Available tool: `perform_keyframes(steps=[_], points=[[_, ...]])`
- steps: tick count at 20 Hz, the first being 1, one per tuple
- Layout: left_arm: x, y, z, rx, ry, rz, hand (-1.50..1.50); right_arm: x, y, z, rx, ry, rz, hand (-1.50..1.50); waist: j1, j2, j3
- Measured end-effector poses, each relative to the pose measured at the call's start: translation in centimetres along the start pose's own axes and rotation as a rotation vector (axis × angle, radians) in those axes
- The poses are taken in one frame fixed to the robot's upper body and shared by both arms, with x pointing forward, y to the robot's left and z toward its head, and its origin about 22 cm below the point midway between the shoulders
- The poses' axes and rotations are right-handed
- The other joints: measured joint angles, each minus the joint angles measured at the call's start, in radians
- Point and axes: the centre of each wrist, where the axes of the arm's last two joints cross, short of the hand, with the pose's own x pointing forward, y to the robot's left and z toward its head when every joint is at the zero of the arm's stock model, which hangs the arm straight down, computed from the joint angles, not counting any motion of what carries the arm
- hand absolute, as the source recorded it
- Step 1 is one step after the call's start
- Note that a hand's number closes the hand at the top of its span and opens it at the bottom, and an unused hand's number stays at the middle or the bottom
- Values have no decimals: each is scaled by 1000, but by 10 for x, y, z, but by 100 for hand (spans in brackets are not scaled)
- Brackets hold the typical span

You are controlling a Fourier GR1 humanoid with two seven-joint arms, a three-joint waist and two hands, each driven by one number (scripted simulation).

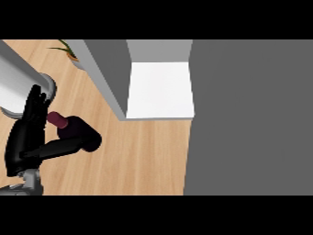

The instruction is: Pick up the wine, place it into the cabinet and close the cabinet

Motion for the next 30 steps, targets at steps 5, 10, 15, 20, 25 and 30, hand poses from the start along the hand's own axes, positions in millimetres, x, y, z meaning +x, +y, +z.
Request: perform_keyframes(steps=[5,10,15,20,25,30], points=[[-23,12,-9,1,27,-6,-150,0,-1,1,-3,1,7,-150,-1,0,0],[-52,14,-13,-5,60,-4,-150,0,2,0,1,3,-5,-150,-1,0,0],[-75,19,-13,-29,71,1,-150,1,3,0,10,10,-2,-150,-2,0,0],[-98,13,-13,-49,98,15,-150,0,0,1,-3,5,14,-150,-2,0,0],[-121,7,-2,-70,110,21,-150,0,-1,2,-6,-4,17,-150,-2,0,0],[-134,-2,-5,-65,111,53,-150,0,-3,3,-5,-1,28,-150,-4,0,0]])
